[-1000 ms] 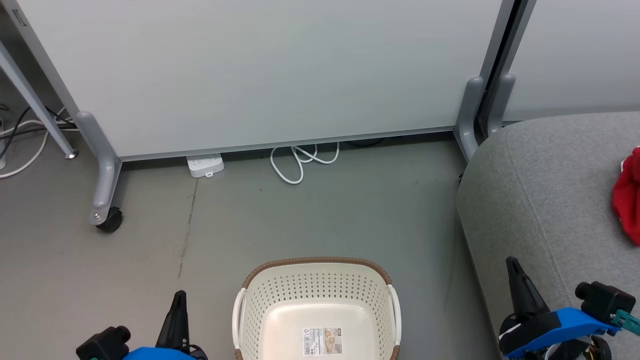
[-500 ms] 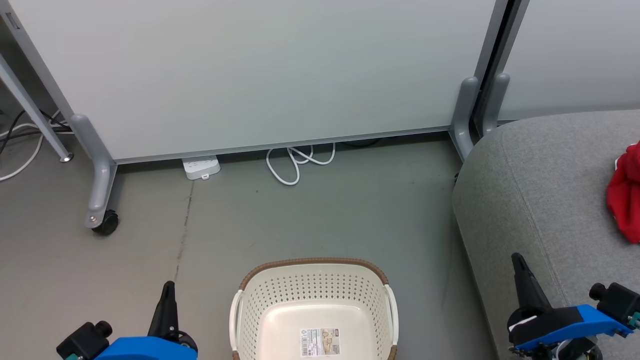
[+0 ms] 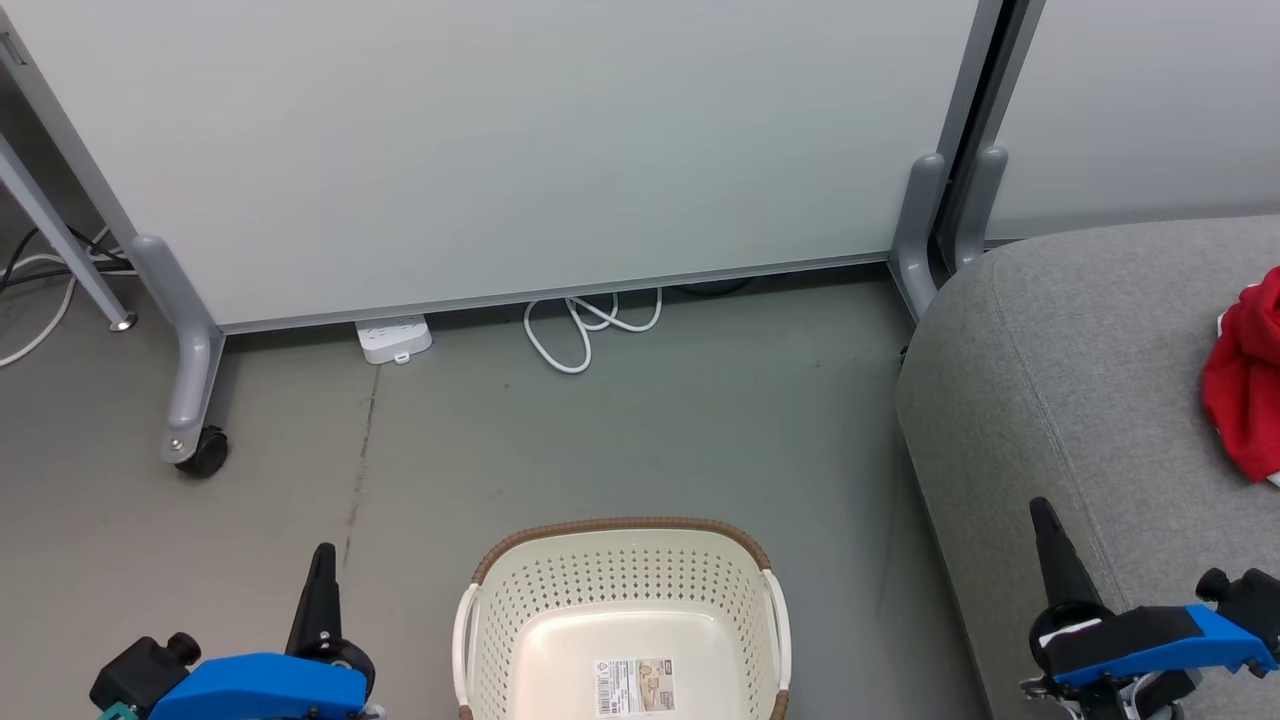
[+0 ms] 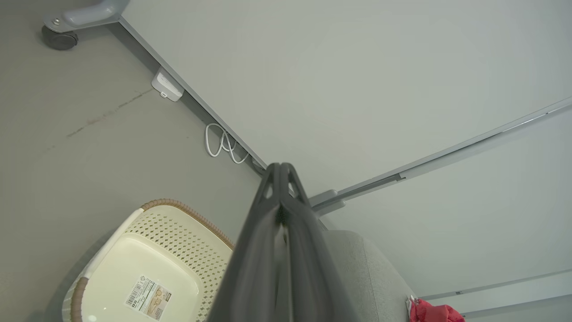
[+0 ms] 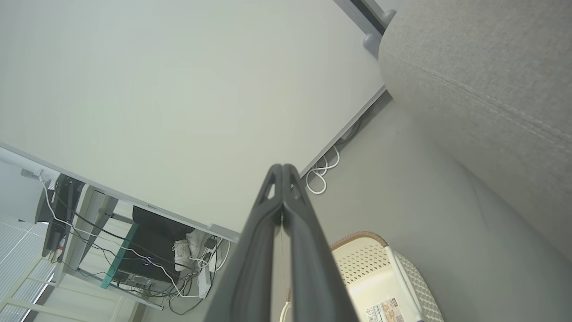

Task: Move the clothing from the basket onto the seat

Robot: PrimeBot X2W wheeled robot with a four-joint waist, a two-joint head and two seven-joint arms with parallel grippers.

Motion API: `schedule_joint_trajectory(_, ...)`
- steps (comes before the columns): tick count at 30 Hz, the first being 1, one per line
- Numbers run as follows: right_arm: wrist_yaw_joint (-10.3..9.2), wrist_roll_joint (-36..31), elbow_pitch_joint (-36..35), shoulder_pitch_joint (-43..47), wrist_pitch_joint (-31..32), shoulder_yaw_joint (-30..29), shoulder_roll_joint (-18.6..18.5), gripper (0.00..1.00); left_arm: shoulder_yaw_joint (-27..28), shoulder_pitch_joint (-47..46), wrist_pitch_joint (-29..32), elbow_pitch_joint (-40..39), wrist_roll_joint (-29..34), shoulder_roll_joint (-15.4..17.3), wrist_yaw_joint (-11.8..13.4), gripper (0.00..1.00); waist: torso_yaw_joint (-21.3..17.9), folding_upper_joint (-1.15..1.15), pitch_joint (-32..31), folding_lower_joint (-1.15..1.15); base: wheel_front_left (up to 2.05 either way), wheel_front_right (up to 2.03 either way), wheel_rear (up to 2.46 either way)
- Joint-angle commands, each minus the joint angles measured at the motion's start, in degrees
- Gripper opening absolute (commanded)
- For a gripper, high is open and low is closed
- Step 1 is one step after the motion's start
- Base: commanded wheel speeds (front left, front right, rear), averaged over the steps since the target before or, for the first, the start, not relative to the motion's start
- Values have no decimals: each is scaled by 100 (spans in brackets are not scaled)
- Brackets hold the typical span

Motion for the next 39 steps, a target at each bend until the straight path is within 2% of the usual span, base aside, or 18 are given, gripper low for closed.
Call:
schedule_joint_trajectory(1,2,205,-101,-134,30,-21,-38,0,52,-172,52,-93,-162,8,-8,0,-8,0,-2,0,0,0,0)
schedule_joint_trajectory(39,2,2419,-242,-198,425,-120,-52,0,456,-377,623,-321,-2003,-51,-14,0,-188,0,-40,0,0,0,0)
